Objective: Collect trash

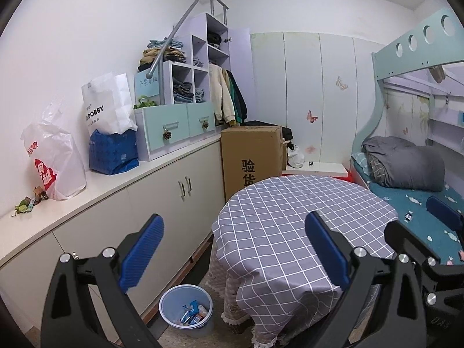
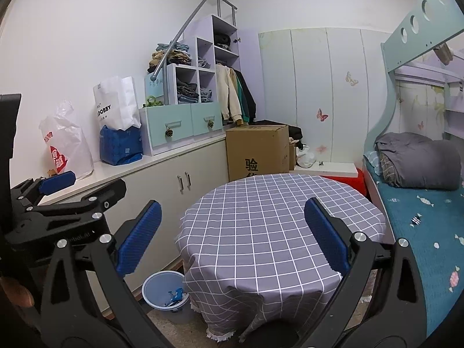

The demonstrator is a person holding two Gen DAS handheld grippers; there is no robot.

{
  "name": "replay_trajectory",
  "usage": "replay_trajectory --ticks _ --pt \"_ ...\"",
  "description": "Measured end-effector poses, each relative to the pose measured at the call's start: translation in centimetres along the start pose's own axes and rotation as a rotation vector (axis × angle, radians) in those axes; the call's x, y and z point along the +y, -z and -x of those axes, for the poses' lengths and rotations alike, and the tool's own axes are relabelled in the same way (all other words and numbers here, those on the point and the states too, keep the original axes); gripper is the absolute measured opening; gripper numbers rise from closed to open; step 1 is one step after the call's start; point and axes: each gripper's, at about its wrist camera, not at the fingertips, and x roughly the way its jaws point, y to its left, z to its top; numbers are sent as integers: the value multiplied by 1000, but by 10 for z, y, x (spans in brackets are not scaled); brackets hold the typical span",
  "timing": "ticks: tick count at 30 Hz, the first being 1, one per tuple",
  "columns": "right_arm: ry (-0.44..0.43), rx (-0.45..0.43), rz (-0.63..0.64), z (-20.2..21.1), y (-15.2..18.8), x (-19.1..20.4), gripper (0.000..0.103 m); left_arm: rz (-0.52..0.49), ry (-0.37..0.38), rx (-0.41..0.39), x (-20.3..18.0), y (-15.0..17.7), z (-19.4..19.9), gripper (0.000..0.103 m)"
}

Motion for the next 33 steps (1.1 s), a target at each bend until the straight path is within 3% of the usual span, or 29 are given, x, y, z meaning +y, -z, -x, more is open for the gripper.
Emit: replay_trajectory --ticks 33 --pt "-12 15 -12 -6 5 10 97 47 -10 -2 19 7 0 96"
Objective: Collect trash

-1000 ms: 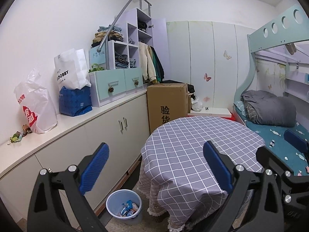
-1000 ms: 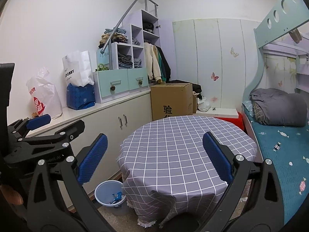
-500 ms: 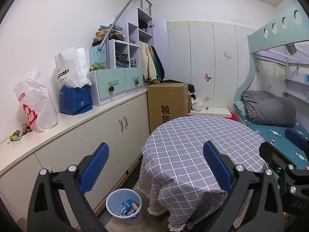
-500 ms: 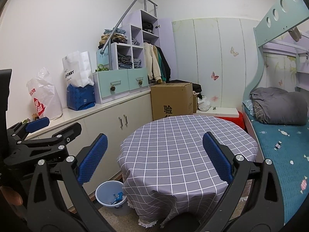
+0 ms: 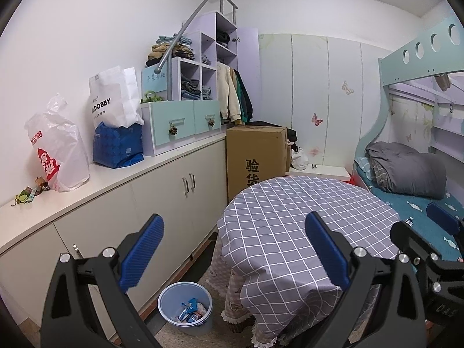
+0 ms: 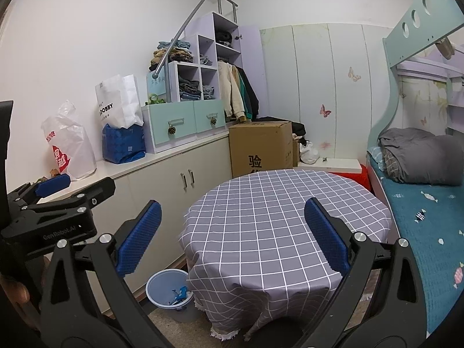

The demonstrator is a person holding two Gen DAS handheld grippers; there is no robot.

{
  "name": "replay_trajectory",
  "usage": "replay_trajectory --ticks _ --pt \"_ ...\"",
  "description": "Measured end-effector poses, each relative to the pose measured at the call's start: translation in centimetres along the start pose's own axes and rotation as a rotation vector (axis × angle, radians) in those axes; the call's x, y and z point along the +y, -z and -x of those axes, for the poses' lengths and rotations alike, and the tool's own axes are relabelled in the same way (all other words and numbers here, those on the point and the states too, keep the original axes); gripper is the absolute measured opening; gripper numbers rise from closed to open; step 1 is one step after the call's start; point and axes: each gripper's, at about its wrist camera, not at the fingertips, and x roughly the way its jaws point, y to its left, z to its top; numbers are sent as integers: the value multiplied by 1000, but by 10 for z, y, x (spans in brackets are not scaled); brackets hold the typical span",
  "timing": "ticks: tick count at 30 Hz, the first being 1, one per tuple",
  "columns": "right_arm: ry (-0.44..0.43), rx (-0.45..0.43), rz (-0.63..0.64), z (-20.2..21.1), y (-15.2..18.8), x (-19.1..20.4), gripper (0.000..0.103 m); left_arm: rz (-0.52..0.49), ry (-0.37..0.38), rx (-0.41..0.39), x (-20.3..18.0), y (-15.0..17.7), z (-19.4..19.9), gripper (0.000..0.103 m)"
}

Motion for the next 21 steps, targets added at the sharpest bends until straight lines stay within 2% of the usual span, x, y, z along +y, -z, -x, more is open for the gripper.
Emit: replay_trajectory --ticks 21 --pt "-7 5 8 -2 2 7 97 23 -9 -1 7 4 3 96"
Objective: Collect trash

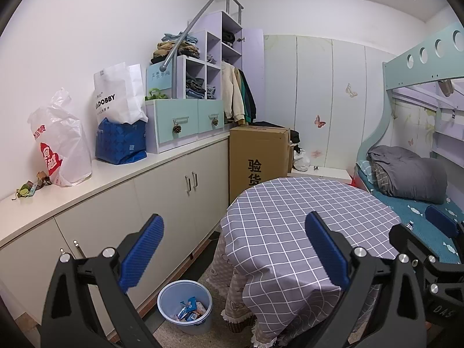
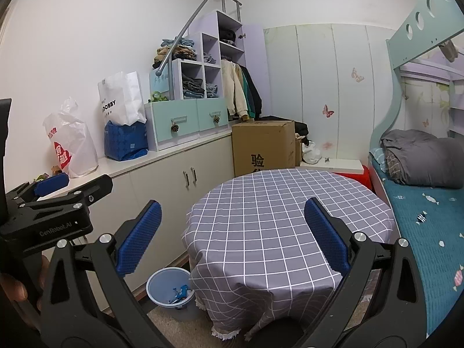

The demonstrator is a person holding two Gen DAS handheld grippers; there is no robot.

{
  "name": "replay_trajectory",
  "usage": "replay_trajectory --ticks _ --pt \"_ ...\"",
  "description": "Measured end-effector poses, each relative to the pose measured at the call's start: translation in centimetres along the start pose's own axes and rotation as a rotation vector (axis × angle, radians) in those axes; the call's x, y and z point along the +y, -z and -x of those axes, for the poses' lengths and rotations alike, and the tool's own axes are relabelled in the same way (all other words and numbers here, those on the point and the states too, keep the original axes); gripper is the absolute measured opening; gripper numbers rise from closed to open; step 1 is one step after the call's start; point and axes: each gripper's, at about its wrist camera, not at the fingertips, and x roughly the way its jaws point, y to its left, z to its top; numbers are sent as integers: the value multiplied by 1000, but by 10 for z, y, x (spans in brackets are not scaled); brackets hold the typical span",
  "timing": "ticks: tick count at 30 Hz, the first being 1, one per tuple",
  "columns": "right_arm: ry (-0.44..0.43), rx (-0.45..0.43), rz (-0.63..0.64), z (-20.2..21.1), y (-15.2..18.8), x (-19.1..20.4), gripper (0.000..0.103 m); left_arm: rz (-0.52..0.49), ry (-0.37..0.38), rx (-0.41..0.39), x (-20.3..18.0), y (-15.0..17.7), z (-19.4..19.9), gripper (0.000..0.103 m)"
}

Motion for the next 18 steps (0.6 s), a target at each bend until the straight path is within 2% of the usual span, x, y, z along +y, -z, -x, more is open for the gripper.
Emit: replay_trajectory --ticks 18 --pt "-5 1 2 -1 1 -2 97 2 -2 -7 -1 -1 1 96"
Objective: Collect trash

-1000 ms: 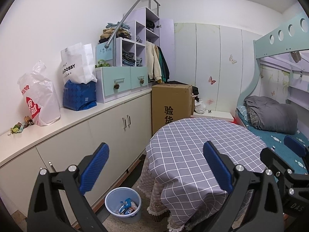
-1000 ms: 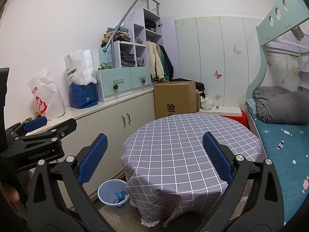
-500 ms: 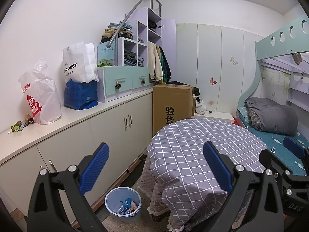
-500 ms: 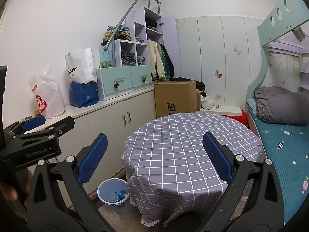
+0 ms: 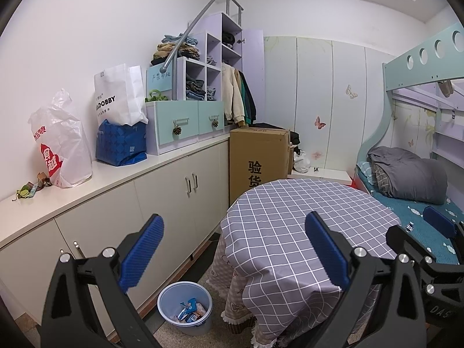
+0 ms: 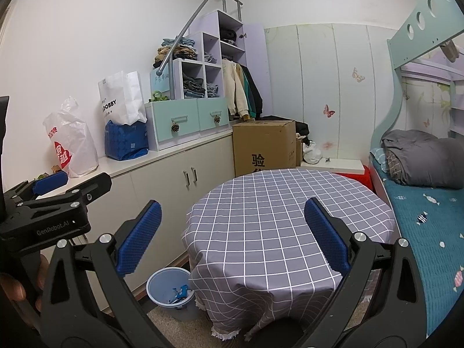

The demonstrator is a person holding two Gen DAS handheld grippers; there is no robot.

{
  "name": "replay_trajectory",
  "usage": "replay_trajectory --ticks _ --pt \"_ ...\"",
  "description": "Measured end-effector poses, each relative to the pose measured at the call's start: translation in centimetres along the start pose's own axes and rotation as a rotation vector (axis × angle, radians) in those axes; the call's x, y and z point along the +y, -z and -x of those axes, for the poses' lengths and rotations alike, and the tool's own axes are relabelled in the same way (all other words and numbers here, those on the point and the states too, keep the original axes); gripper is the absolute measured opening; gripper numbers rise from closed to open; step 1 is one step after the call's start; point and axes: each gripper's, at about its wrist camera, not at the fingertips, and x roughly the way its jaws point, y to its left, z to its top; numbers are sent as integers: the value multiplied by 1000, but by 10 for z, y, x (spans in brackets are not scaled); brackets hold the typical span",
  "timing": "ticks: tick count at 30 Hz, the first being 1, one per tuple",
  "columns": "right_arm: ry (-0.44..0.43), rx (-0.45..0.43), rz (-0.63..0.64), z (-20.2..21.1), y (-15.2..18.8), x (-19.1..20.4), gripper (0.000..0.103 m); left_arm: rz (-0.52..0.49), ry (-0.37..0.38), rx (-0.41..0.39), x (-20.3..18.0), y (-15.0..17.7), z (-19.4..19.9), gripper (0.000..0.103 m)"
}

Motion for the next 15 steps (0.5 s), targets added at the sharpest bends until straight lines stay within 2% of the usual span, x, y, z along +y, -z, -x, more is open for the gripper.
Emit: replay_trajectory --ticks 15 --pt "-8 9 3 -6 0 -2 97 0 2 2 0 0 0 96"
